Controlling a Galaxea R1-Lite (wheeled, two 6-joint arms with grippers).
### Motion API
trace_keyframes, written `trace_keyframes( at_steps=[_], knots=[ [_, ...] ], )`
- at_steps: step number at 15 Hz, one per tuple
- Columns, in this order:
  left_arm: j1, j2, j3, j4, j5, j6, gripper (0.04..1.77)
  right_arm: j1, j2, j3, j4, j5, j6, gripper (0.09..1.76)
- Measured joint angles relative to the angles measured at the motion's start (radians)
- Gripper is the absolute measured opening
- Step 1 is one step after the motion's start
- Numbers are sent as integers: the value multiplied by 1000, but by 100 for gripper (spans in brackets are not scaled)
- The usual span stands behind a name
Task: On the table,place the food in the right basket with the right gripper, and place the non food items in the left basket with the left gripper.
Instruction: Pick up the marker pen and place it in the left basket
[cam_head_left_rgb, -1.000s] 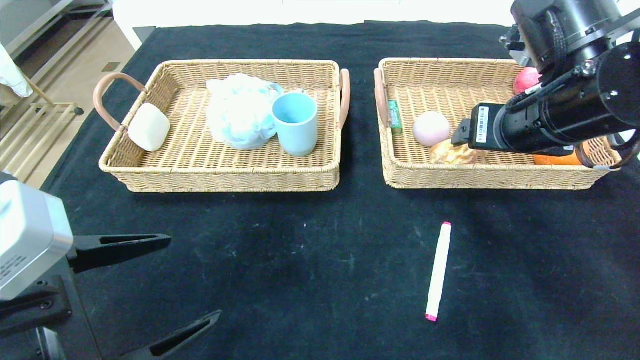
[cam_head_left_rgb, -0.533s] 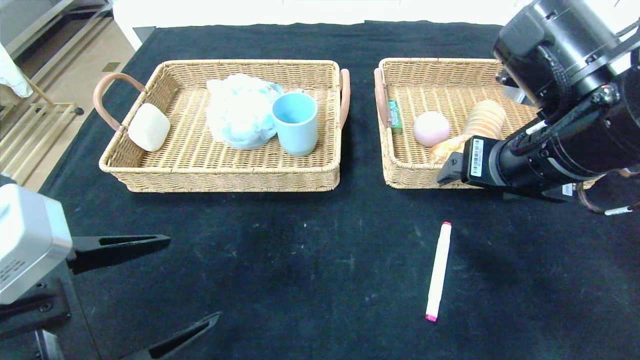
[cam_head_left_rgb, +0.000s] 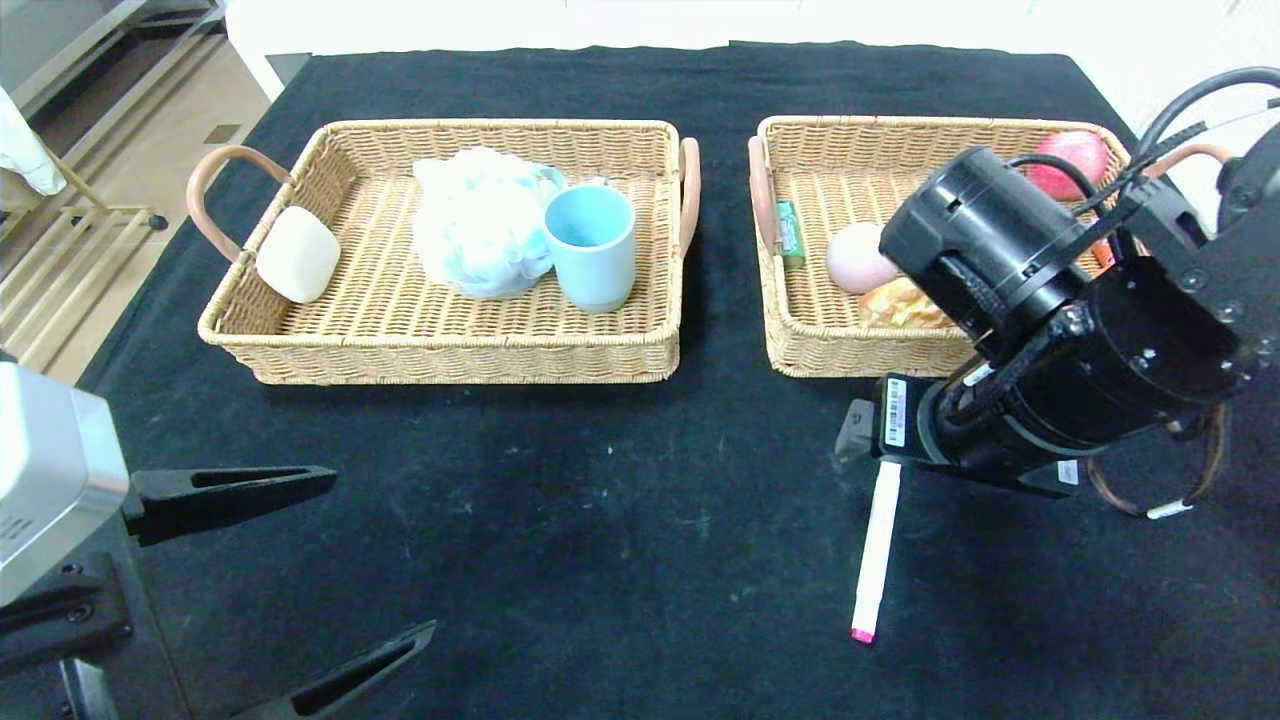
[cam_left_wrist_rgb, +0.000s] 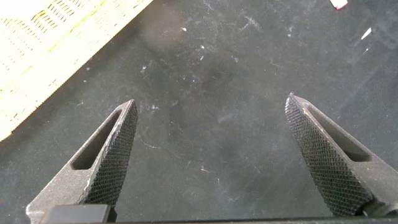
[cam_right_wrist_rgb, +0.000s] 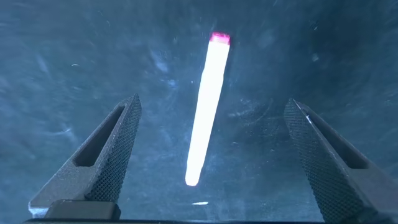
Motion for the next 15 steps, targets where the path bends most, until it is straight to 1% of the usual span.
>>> trace_keyframes(
  at_steps=[2,5,9,15],
  knots=[
    [0,1,1,0,0,-1,172,1,21,6,1,0,29,169],
    [0,1,1,0,0,-1,172,3,45,21,-6,2,37,170],
    [0,0,1,1,0,0,172,8,55,76,-87,5,39,170],
    [0,0,1,1,0,1,172,10,63,99,-96,5,39,170]
  ],
)
